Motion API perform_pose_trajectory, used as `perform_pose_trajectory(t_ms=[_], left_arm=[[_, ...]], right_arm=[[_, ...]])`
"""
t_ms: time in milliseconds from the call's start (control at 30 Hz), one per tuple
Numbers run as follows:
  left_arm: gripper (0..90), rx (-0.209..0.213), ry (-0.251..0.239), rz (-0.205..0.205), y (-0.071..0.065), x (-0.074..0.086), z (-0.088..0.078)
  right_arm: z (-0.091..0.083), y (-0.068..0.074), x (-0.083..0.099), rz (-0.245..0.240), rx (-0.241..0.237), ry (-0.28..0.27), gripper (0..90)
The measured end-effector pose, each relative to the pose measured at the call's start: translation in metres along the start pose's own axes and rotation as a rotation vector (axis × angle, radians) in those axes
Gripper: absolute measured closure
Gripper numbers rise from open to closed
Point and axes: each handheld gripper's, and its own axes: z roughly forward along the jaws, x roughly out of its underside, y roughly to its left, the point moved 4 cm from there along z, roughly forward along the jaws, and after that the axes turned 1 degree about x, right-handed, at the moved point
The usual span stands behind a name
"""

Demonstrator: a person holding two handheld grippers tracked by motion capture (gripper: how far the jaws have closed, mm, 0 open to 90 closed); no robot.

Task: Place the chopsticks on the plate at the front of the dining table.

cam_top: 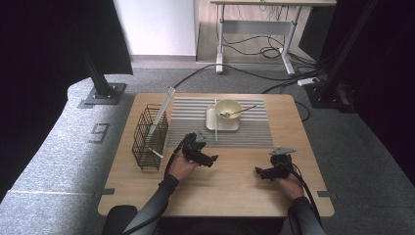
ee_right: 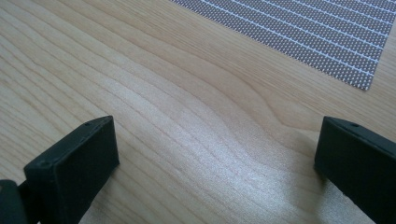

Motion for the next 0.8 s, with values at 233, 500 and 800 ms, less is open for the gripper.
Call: perform_pose_trajectory(t_ms=[233,500,800], left_arm=[[0.0,-0.002,0.008,-0.005,-0.004,0.018,-0.008],[0.0,-0.007,0.029,-0.025,-0.007,0.043,-0.012],[0.0,-0.02,0.092,-0.016,-0.014,0.066,-0.009]], right_arm=[[0.0,0.0,0.0,-0.002,-0.001,0.0,0.0],[0.0,0.0,0.0,0.0,-0.001,0.0,0.0],[0.0,0.0,0.0,-0.001,-0.001,-0.001,0.0]])
